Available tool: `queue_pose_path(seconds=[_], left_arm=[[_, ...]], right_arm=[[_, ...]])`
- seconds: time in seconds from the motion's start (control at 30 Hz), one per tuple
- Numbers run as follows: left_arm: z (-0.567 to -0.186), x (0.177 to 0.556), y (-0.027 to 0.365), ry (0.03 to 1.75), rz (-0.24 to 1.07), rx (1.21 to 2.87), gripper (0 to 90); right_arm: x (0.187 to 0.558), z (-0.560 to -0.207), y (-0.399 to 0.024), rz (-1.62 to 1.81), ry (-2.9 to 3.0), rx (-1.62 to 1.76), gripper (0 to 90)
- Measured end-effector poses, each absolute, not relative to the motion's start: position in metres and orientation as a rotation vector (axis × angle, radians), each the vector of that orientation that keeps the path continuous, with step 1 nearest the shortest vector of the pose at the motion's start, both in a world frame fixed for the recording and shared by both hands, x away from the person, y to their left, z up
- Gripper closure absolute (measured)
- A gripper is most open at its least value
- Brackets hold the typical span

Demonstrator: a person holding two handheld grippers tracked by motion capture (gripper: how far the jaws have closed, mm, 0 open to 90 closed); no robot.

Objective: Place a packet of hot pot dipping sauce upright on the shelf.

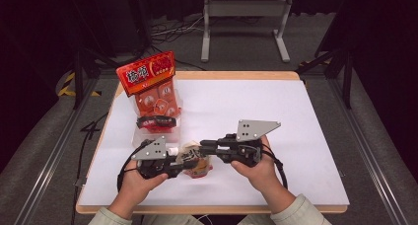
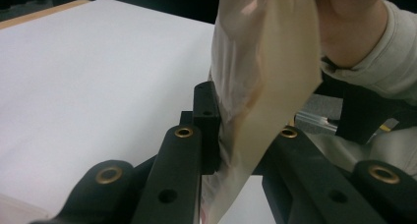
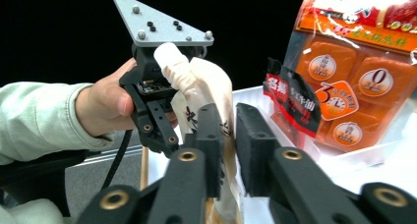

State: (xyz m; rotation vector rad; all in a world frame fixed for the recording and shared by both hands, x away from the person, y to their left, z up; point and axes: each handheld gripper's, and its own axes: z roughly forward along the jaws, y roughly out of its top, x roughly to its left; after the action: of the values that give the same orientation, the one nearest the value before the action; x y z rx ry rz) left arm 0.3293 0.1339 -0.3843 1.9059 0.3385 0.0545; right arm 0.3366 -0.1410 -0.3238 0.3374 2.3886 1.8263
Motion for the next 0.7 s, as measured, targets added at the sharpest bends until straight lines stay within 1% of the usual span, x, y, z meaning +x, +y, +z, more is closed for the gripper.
queue_pose_path(seconds=[0.13, 0.37, 0.7], left_arm=[[-0.382, 0.33, 0.14, 0.36, 0.052, 1.9, 81.9], [-0.374, 0.332, 0.152, 0.373, 0.09, 1.915, 82.2], [-0.366, 0.333, 0.165, 0.394, 0.132, 1.923, 82.5]], right_arm=[[0.339, -0.322, -0.146, 1.823, 2.378, 0.364, 68.1], [0.343, -0.322, -0.161, 1.733, 2.379, 0.452, 52.9], [0.348, -0.326, -0.195, 1.623, 2.335, 0.594, 47.3]])
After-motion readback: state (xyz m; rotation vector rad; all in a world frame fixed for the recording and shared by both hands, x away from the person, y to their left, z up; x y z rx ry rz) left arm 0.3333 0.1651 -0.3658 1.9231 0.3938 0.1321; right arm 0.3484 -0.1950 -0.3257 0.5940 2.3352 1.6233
